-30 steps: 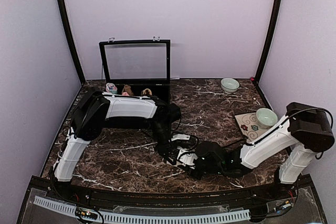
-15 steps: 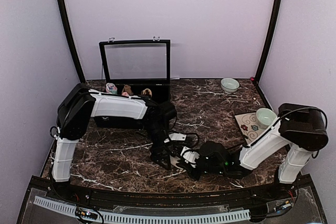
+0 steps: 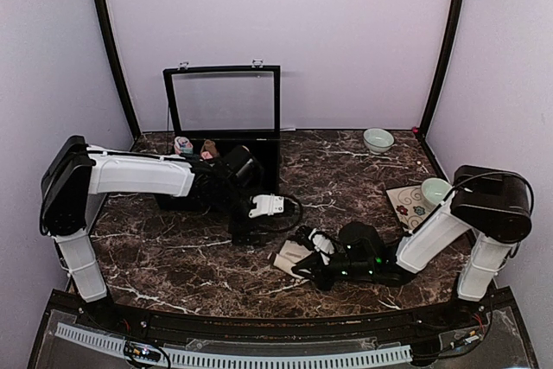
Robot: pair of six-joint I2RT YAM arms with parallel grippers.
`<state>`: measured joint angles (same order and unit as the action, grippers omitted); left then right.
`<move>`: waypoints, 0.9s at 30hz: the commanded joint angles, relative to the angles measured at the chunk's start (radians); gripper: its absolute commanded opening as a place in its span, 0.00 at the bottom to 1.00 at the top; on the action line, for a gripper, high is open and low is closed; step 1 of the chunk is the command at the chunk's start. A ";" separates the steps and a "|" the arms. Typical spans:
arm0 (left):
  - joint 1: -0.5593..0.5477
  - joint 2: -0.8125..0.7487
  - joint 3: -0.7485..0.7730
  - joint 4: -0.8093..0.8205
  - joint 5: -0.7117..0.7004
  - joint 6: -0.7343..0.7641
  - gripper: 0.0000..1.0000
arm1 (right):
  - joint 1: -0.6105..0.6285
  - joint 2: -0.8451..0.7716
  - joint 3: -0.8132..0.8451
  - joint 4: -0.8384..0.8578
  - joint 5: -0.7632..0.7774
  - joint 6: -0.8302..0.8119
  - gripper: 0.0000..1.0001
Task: Roll the socks
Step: Roll the sock at the center of the board.
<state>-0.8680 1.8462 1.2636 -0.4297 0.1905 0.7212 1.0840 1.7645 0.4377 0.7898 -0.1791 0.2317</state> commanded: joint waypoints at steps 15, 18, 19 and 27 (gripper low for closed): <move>-0.160 -0.130 -0.127 0.030 0.067 0.272 0.79 | -0.131 0.127 -0.026 -0.214 -0.251 0.293 0.00; -0.176 -0.078 -0.104 0.053 0.044 0.279 0.74 | -0.148 0.142 -0.019 -0.224 -0.303 0.346 0.00; -0.177 -0.063 -0.092 0.060 0.041 0.272 0.73 | -0.152 0.145 -0.017 -0.226 -0.318 0.360 0.00; -0.179 0.002 -0.096 0.113 0.008 0.275 0.60 | -0.189 0.157 -0.030 -0.216 -0.377 0.428 0.00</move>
<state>-1.0470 1.8423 1.1706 -0.3489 0.2314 0.9749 0.9119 1.8484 0.4644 0.8299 -0.5426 0.6022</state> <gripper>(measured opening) 0.603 0.028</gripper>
